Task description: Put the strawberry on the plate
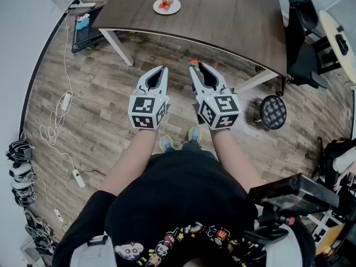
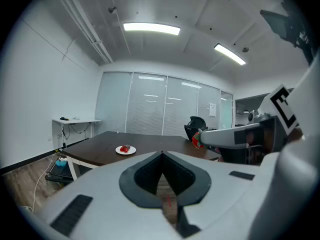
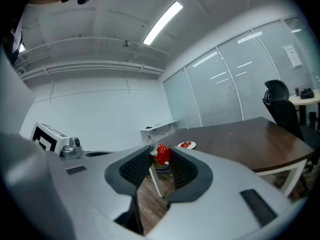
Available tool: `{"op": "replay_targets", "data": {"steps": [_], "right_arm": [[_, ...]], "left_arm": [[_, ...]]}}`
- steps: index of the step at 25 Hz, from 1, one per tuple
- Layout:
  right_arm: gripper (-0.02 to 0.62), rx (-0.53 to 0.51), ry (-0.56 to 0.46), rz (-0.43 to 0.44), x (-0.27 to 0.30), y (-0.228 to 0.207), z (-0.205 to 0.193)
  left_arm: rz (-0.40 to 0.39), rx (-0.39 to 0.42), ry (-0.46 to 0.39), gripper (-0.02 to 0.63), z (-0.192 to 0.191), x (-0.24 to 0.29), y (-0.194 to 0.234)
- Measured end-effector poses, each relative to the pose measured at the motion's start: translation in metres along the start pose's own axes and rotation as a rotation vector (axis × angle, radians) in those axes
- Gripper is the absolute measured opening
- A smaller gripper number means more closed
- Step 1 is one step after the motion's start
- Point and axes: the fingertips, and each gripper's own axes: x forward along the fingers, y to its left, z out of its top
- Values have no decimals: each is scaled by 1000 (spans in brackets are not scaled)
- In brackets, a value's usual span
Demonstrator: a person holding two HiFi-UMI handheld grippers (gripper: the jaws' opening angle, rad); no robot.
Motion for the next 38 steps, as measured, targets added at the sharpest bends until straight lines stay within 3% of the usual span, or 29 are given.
{"op": "replay_targets", "data": {"steps": [25,38], "right_arm": [[120,1,-28,120,10,-97,29],[120,-15,6,158,28,-97,22]], "left_arm": [[87,46,9,-12,19,83,-54],[128,22,4,-12,17,90,-38]]}}
